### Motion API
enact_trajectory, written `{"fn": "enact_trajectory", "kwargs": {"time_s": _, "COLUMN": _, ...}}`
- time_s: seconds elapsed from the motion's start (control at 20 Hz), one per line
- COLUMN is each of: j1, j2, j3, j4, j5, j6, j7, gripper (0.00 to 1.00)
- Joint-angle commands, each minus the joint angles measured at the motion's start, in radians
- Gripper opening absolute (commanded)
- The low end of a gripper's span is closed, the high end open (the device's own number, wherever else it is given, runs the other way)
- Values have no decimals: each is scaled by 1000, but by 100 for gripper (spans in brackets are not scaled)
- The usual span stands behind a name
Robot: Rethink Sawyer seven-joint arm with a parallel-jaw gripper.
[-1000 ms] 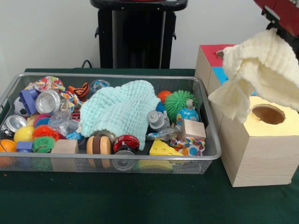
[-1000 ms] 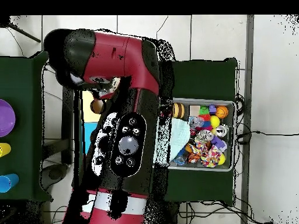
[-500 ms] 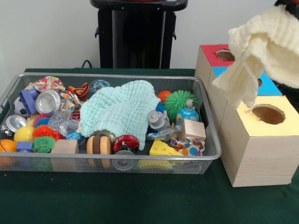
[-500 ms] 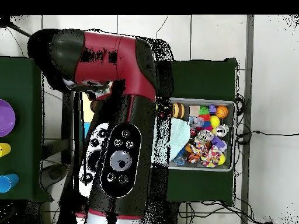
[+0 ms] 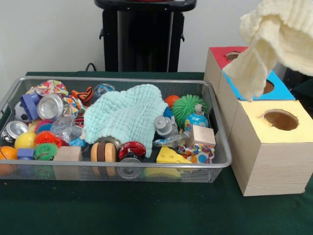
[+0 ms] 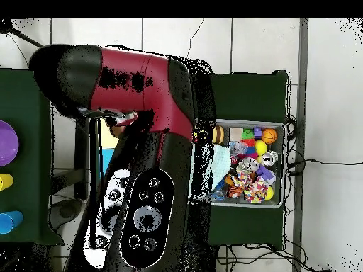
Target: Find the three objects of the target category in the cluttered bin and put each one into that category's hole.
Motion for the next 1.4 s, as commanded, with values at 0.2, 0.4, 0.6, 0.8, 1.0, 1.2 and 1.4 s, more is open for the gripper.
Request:
{"fn": "enact_trajectory", "kwargs": {"time_s": 0.2, "j1": -1, "j2": -10, "j3": 94, "j4": 244, "j5": -55, "j6": -115, "j7": -33, "gripper": 0}}
{"fn": "enact_trajectory", "kwargs": {"time_s": 0.4, "j1": 6, "j2": -15, "j3": 107, "j4": 286, "j5": -49, "j6": -153, "j7": -34, "gripper": 0}}
{"fn": "enact_trajectory", "kwargs": {"time_s": 0.6, "j1": 23, "j2": -15, "j3": 110, "j4": 320, "j5": -57, "j6": -190, "j7": -27, "gripper": 0}}
{"fn": "enact_trajectory", "kwargs": {"time_s": 0.8, "j1": 33, "j2": -17, "j3": 113, "j4": 349, "j5": -59, "j6": -218, "j7": -28, "gripper": 0}}
{"fn": "enact_trajectory", "kwargs": {"time_s": 1.0, "j1": 38, "j2": -9, "j3": 113, "j4": 356, "j5": -62, "j6": -241, "j7": -20, "gripper": 0}}
{"fn": "enact_trajectory", "kwargs": {"time_s": 1.2, "j1": 54, "j2": 13, "j3": 107, "j4": 363, "j5": -67, "j6": -288, "j7": 9, "gripper": 0}}
{"fn": "enact_trajectory", "kwargs": {"time_s": 1.4, "j1": 67, "j2": 39, "j3": 101, "j4": 357, "j5": -72, "j6": -328, "j7": 34, "gripper": 0}}
